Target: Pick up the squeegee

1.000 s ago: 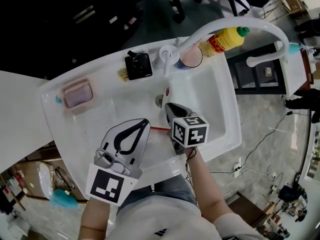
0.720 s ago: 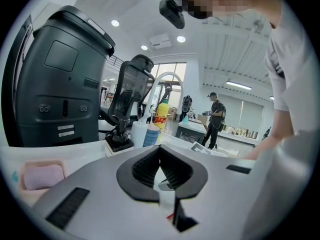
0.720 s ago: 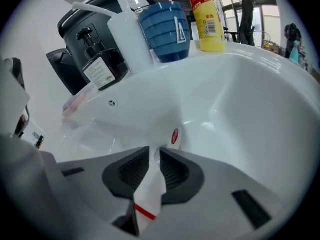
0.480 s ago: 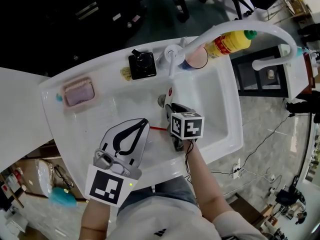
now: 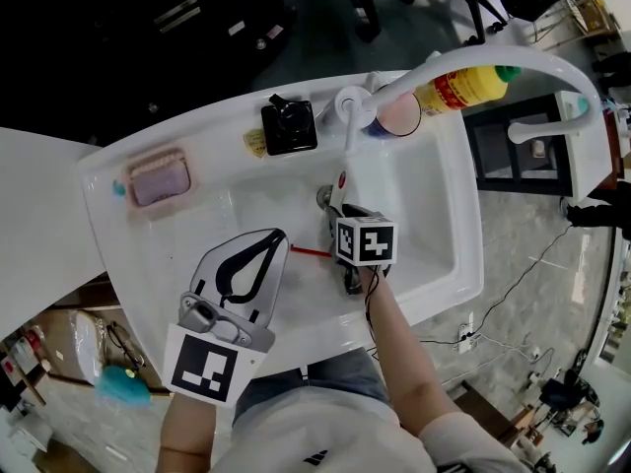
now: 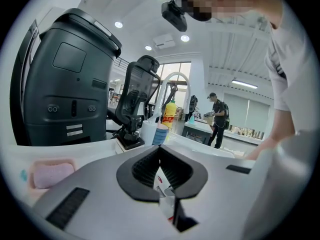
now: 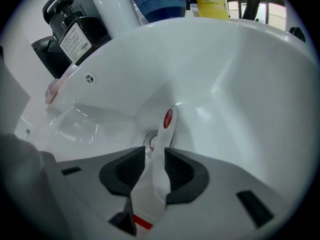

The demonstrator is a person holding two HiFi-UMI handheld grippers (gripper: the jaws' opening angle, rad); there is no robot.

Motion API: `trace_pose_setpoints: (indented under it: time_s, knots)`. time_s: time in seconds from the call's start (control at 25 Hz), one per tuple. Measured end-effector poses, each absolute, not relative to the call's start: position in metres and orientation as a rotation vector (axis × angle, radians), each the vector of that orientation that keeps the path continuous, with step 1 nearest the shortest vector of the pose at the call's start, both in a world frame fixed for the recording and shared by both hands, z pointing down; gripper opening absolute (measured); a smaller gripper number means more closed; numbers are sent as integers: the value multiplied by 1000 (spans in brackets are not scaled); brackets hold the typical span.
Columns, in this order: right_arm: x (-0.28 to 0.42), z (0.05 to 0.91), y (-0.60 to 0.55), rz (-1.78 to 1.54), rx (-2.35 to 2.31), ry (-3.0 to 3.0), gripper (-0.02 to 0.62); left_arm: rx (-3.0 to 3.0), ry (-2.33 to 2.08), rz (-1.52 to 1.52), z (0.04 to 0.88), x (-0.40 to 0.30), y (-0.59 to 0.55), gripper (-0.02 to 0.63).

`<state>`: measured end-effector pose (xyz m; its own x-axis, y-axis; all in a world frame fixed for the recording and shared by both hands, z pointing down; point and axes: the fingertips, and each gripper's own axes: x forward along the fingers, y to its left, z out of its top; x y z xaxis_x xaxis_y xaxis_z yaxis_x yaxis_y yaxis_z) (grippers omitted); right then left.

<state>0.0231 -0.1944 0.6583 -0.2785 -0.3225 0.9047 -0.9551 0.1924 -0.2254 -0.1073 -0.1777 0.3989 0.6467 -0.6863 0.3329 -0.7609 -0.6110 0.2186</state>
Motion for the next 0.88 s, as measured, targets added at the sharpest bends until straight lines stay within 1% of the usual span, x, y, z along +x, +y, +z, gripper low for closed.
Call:
trace_pose_setpoints:
  time_s: [0.56, 0.88]
  knots:
    - [23, 677, -191, 1068, 1195, -1662, 146, 2511, -1170, 300, 402, -118, -182, 12]
    - [18, 680, -193, 948, 1170, -1609, 146, 2501, -1166, 298, 406, -121, -182, 12]
